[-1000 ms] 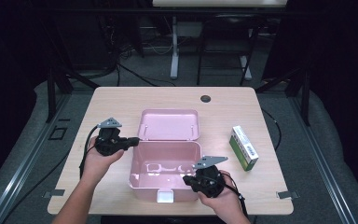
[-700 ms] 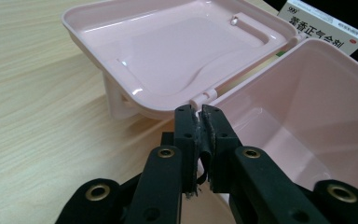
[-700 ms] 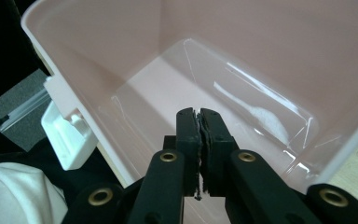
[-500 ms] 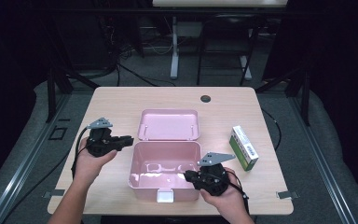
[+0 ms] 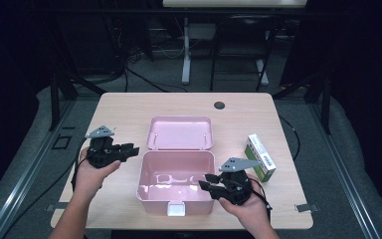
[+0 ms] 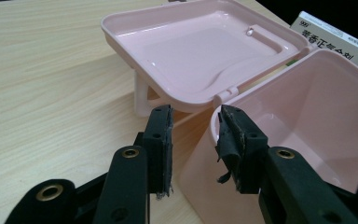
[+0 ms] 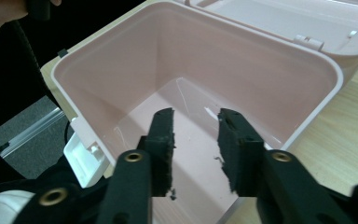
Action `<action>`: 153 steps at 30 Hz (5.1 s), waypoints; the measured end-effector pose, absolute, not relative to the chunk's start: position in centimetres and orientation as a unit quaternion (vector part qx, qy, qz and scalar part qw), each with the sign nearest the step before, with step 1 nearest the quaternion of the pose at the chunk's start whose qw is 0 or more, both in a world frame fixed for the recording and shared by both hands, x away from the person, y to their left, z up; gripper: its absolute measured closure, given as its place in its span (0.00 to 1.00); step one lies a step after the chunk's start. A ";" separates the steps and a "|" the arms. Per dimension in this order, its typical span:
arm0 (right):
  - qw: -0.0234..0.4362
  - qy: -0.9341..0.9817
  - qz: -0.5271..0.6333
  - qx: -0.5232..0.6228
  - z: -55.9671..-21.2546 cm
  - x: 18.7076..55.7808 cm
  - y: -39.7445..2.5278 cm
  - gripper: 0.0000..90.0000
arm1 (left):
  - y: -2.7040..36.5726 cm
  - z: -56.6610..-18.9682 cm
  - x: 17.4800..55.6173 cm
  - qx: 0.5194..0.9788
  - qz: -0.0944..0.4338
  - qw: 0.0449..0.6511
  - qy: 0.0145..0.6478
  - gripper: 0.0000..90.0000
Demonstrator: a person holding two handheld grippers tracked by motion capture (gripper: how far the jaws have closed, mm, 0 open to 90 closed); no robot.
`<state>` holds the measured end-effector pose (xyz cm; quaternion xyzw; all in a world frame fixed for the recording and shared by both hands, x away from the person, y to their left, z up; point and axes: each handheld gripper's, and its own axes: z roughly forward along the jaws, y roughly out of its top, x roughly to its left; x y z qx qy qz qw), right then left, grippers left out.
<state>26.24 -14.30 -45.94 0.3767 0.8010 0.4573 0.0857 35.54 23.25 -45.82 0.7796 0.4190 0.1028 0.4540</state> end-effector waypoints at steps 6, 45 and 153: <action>0.103 0.796 0.463 0.376 -45.3 26.9 -14.7 0.58 | 23.5 -45.5 35.4 0.782 0.100 0.450 0.419 0.62; 0.128 0.834 0.292 0.450 -42.7 37.3 -20.7 0.43 | 24.2 -44.3 34.6 0.802 0.124 0.410 0.415 0.53; 0.022 0.830 0.020 0.558 -48.9 44.8 -25.0 0.68 | 24.7 -44.6 35.4 0.800 0.111 0.410 0.423 0.53</action>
